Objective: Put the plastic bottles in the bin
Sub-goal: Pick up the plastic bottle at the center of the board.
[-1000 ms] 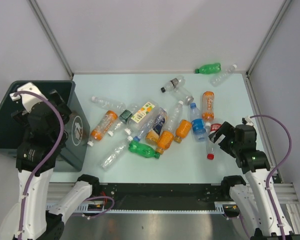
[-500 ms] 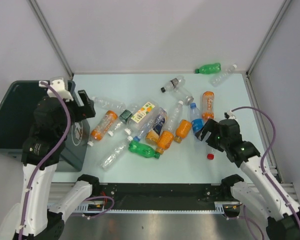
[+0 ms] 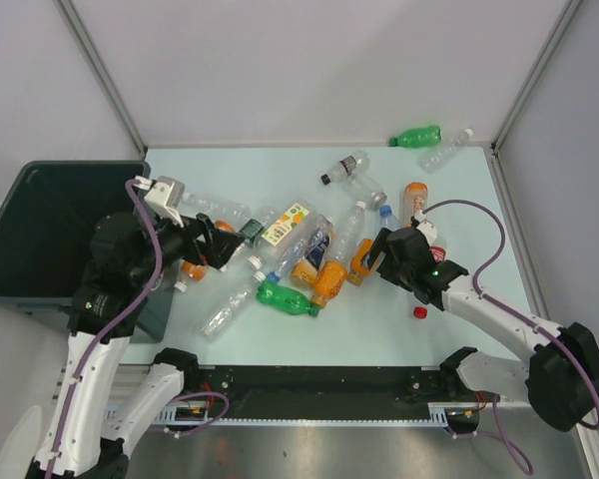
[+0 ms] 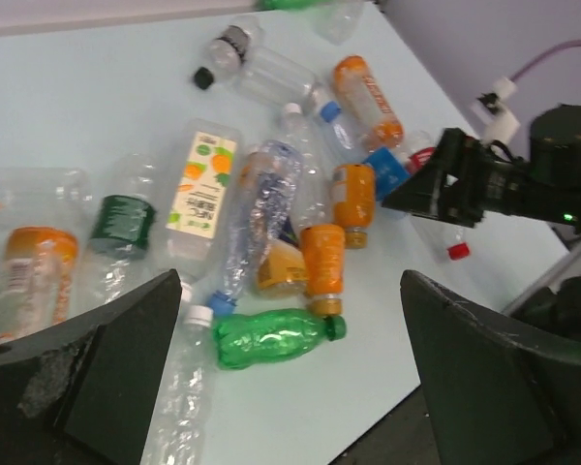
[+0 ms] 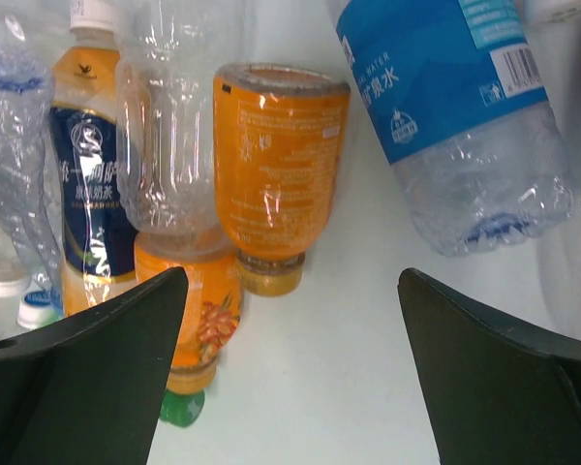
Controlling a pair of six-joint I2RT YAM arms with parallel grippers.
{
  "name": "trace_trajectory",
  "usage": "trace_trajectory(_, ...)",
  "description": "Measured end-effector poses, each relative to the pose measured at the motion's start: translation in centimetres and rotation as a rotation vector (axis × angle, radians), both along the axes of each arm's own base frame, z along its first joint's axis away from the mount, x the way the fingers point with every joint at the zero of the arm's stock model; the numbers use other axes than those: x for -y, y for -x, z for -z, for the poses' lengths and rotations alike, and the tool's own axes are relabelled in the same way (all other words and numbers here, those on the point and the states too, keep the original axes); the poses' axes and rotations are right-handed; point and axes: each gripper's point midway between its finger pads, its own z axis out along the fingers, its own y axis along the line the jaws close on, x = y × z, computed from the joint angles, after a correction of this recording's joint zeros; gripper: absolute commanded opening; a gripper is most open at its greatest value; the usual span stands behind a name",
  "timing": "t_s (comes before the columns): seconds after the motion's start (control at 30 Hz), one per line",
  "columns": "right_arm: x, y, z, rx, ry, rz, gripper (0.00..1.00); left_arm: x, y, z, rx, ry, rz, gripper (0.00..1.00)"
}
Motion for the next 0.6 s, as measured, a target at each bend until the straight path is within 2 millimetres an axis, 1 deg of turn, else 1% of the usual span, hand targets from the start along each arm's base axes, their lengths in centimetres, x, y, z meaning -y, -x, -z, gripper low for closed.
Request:
trace_trajectory(0.07, -0.3, -0.7, 0.3, 0.000, 0.005, 0.015, 0.96, 0.8, 0.3, 1.2, -0.028, 0.025, 0.046, 1.00)
trace_trajectory(0.13, -0.5, -1.4, 0.6, 0.002, 0.005, 0.028, 0.96, 1.6, 0.3, 2.8, -0.072, 0.046, 0.081, 1.00)
trace_trajectory(0.2, -0.7, -1.9, 0.9, 0.006, 0.007, 0.040, 0.96, 2.1, 0.4, 4.4, -0.119, 0.064, 0.105, 1.00)
trace_trajectory(0.3, -0.9, -2.6, 1.4, 0.008, 0.012, 0.047, 0.95, 2.8, 0.4, 6.2, -0.178, 0.085, 0.133, 1.00)
trace_trajectory(0.37, -1.1, -3.0, 1.8, 0.006, 0.018, 0.051, 0.94, 3.0, 0.3, 6.7, -0.196, 0.092, 0.140, 1.00)
trace_trajectory(0.5, -1.4, -3.7, 2.7, -0.003, 0.026, 0.061, 0.92, 3.3, 0.3, 7.0, -0.209, 0.105, 0.154, 1.00)
trace_trajectory(0.6, -1.5, -4.3, 3.4, -0.016, 0.034, 0.075, 0.87, 3.5, 0.2, 7.7, -0.224, 0.105, 0.158, 1.00)
